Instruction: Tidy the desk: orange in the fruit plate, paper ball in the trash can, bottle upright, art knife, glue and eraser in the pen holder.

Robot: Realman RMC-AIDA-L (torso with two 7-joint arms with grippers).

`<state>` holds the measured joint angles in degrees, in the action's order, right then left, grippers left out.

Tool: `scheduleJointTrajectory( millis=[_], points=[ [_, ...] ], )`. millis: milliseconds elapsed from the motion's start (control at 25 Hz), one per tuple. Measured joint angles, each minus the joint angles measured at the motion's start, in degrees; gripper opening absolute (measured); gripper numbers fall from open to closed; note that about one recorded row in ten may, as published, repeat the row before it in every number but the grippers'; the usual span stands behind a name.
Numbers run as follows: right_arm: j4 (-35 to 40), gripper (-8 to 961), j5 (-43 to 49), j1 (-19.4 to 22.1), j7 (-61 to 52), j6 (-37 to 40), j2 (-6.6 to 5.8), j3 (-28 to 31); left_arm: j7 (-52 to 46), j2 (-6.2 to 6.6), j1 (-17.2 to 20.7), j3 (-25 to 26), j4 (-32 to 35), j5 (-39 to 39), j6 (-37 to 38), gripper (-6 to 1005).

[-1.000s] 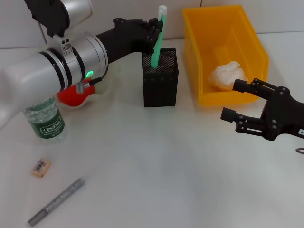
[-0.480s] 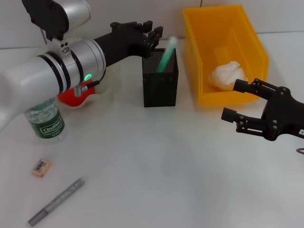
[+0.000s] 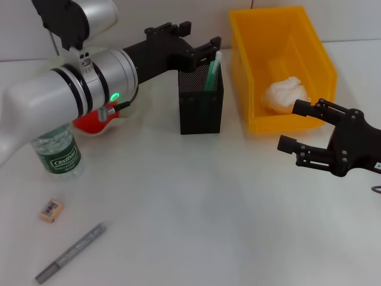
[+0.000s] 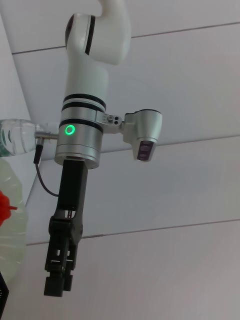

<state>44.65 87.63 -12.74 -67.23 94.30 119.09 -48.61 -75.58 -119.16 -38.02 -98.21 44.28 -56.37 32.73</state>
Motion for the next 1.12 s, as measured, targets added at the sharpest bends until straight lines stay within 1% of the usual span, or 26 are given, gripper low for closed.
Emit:
scheduleJointTrajectory(
  millis=[80,160,320,400,480,520,600,640,760,800,880,920,1040,1120],
  points=[
    [0.0,836,0.0,0.0,0.0,0.0,0.0,0.0,0.0,0.0,0.0,0.0,0.0,0.0,0.0,585],
    [0.0,836,0.0,0.0,-0.01,0.0,0.0,0.0,-1.93,0.11,0.22,-0.65,1.54,-1.3,0.03,628],
    [0.0,837,0.0,0.0,-0.03,0.0,0.01,0.0,-3.44,0.23,0.59,-1.2,3.32,-3.32,0.06,751],
    [0.0,837,0.0,0.0,-0.04,0.0,0.01,0.0,-5.88,0.33,0.68,-1.23,4.51,-5.81,0.06,813],
    [0.0,837,0.0,0.0,-0.05,0.0,0.01,0.01,-5.88,0.33,0.68,-1.23,4.51,-5.81,0.06,813],
    [0.0,837,0.04,-0.01,-0.06,-0.01,0.01,0.01,-10.24,0.44,0.98,-1.22,7.54,-11.17,0.2,812],
    [0.0,837,0.09,-0.01,-0.07,-0.1,0.01,0.01,-12.93,0.48,1.49,-1.22,9.85,-14.73,0.31,812],
    [0.0,837,0.1,-0.01,-0.07,-0.15,0.01,0.01,-12.93,0.48,1.49,-1.22,9.85,-14.73,0.31,812],
    [-0.03,836,0.09,-0.01,-0.08,-0.22,0.01,0.06,-20.4,0.71,2.53,-0.54,14.92,-22.84,1.89,811],
    [-0.05,836,0.09,-0.01,-0.09,-0.23,0.01,0.08,-22.09,0.76,2.68,-0.11,15.82,-24.67,2.57,811],
    [-0.08,836,0.08,-0.01,-0.09,-0.27,0.01,0.09,-28.07,0.89,2.87,1.79,18.66,-31.41,5.25,811],
    [-0.09,835,0.07,-0.01,-0.09,-0.28,0.01,0.1,-29.44,0.91,2.89,2.25,19.25,-33.15,5.91,810],
    [-0.09,835,0.0,-0.01,-0.09,-0.3,0.01,0.09,-37.16,0.88,2.96,4.58,22.83,-43.08,9.65,810],
    [-0.09,835,-0.01,-0.01,-0.09,-0.32,0.01,0.09,-40.98,0.79,3.27,5.34,25.11,-48.05,11.26,809]
  ],
)
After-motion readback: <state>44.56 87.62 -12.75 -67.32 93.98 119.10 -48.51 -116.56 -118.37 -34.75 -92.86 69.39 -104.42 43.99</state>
